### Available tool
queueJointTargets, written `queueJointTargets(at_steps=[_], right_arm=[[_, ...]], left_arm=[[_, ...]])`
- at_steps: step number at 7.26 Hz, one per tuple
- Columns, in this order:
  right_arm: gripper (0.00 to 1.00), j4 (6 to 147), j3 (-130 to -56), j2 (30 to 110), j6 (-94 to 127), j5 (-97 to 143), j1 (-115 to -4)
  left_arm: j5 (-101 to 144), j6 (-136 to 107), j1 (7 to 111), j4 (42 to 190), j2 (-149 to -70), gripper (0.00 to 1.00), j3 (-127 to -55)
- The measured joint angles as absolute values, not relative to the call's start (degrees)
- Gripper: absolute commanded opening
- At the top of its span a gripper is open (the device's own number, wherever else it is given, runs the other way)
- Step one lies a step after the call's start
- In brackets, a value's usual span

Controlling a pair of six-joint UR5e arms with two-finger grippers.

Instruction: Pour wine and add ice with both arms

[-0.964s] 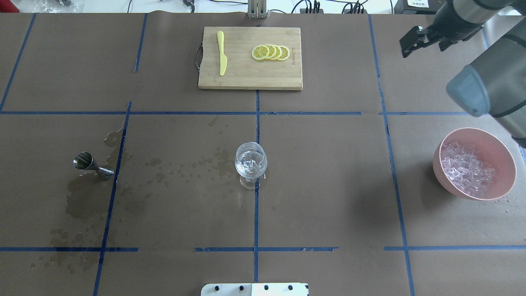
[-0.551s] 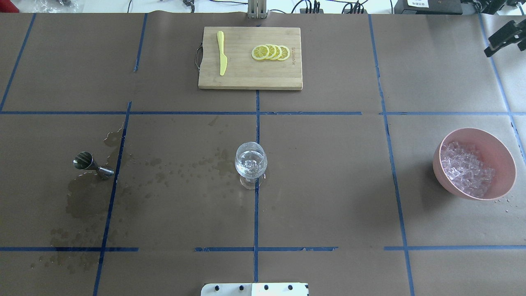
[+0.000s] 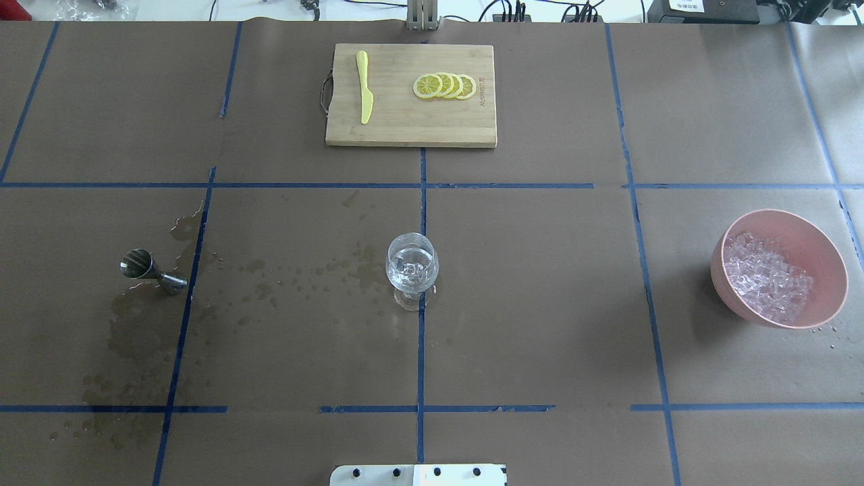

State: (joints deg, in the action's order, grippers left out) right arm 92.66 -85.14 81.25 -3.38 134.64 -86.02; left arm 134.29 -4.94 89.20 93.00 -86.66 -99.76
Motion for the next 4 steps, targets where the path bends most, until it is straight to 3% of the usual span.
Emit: queueJointTargets(at_steps=[4], right_arm=[[1.00, 92.1, -87.0, 85.5, -3.8, 142.3, -91.1]], left_arm=[[134.2, -5.0, 89.2, 92.7, -84.1, 1.00, -99.4]])
